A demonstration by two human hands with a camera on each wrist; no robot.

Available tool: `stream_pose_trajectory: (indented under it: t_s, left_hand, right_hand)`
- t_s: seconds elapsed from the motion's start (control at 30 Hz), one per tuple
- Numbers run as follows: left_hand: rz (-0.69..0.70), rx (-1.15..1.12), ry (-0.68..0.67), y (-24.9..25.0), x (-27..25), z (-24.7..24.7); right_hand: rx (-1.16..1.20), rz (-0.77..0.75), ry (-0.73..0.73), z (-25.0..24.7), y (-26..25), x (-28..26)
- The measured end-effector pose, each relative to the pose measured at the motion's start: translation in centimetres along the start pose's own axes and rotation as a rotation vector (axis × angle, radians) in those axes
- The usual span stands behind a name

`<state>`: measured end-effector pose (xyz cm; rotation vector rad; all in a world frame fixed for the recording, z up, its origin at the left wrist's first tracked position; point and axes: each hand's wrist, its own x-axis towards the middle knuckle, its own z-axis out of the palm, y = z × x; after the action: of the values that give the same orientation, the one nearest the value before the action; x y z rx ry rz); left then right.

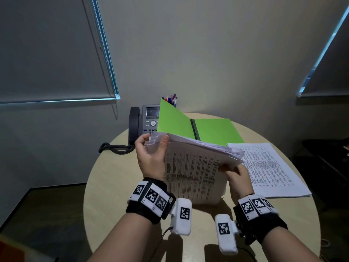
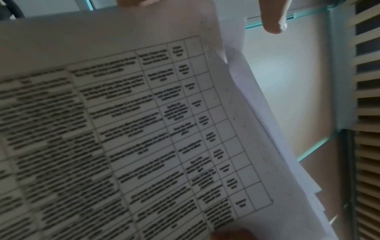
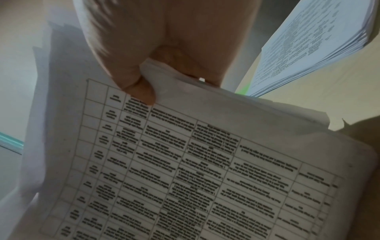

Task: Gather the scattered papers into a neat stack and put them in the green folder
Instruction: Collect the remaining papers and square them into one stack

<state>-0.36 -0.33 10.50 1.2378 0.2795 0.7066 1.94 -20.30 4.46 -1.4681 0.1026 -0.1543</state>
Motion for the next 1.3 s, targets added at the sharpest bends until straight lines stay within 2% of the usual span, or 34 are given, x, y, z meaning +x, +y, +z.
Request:
stream_pose_trajectory:
  t_s: [0.1, 0.2, 0.43, 0.57, 0.63, 0.73, 0.83, 1.0, 1.1, 1.2, 1.3]
  left_hand:
    - [0.045, 0.053, 0.078, 0.1, 0.1, 0.6]
    - [0.019, 0.102, 0.13, -0.1, 0.5, 1.1]
    - [0.062, 0.083, 0.164, -0.7, 1.2, 1.5]
    - [0.074, 0.161, 0.149, -0.8, 1.6, 1.5]
    - [0.065, 0.117, 0.134, -0.5, 2.0, 1.3]
    - [0.051, -0.006, 0.007, -0.8, 2.4, 0.0]
    - [-0.045, -0.033, -0.165, -3.0, 2.3, -2.0]
    - [-0.303, 0.075, -0.289, -6.0, 0.9, -3.6]
    - [-0.361, 0.187, -0.239, -6.8, 0.9, -3.5]
    - [-0.382, 0.147, -0.207, -6.2, 0.6, -2.5]
    - [-0.357, 0.073, -0.171, -5.1, 0.2, -1.7]
  right_hand:
    - [-0.011, -0.014, -0.014, -0.2, 0.3, -0.2]
    - [-0.006, -0.014, -0.038, -0.3, 0.6, 0.0]
    - [0.014, -0.012, -0.049, -0.1, 0.3, 0.5]
    - [0.027, -0.004, -0.037, -0.2, 0.4, 0.6]
    - [0.06, 0.004, -0.043, -0.3, 0.5, 0.6]
    - [0.094, 0.021, -0.041, -0.3, 0.2, 0.6]
    - [0.16, 0.025, -0.067, -0.3, 0.1, 0.6]
    - [0.127, 0.017, -0.077, -0.5, 0.5, 0.7]
    - [0.053, 0.043, -0.048, -0.3, 1.3, 0.3]
    - [-0.033, 0.066, -0.016, 0.2, 2.0, 0.1]
    - [0.05, 0.051, 0.013, 1.1, 1.1, 0.2]
